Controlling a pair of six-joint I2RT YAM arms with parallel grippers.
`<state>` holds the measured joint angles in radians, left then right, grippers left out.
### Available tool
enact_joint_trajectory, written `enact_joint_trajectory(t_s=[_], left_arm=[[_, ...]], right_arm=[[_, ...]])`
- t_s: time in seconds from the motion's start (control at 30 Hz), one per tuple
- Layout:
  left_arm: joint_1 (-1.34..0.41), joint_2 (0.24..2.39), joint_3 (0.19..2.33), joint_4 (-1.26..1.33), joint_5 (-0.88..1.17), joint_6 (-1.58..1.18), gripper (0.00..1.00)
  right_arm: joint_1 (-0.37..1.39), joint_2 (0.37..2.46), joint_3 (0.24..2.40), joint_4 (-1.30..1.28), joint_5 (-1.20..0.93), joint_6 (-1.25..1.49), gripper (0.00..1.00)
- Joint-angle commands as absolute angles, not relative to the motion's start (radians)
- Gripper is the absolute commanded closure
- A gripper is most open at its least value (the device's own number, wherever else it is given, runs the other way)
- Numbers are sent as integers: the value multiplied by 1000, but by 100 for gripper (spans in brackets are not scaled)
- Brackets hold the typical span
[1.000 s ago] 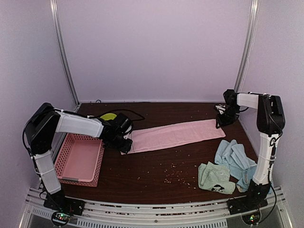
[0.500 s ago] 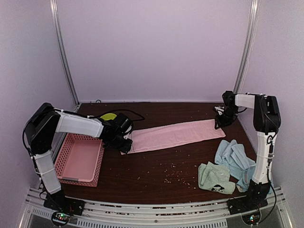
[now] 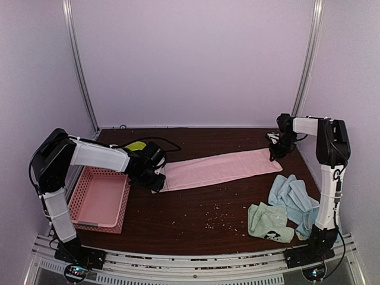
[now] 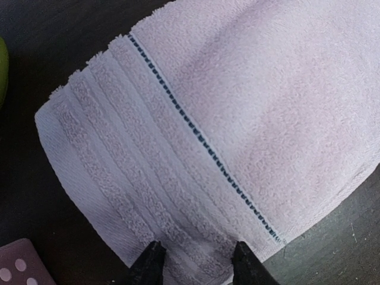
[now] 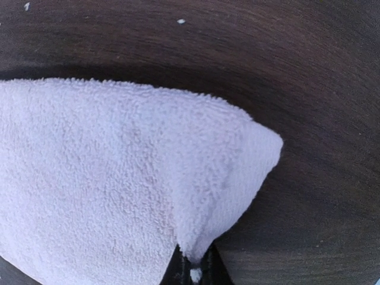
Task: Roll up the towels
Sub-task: Pick up the towel from the center of the board.
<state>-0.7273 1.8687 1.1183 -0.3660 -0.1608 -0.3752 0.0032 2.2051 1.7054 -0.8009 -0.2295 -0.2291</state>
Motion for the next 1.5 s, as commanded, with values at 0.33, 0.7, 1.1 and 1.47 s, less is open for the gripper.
enact_joint_trajectory(t_s=[0.33,0.7,1.1,1.47], left_arm=[[-723,1794,1183,-270,-78,-350,59],[-716,1872,1246,-360,-183,-399,61],[-712,1967,1275,-308,-66,-403,68],[-713,2000,1293,-289,-48,-405,69]], right_arm=[[-54,2184,1892,-913,-185,-244,100],[-70,2150,2058,-931,-101,-217,100],[-14,2128,2078,-937,-248,-165,100],[124,2107,2039,-957,-463,-115,100]])
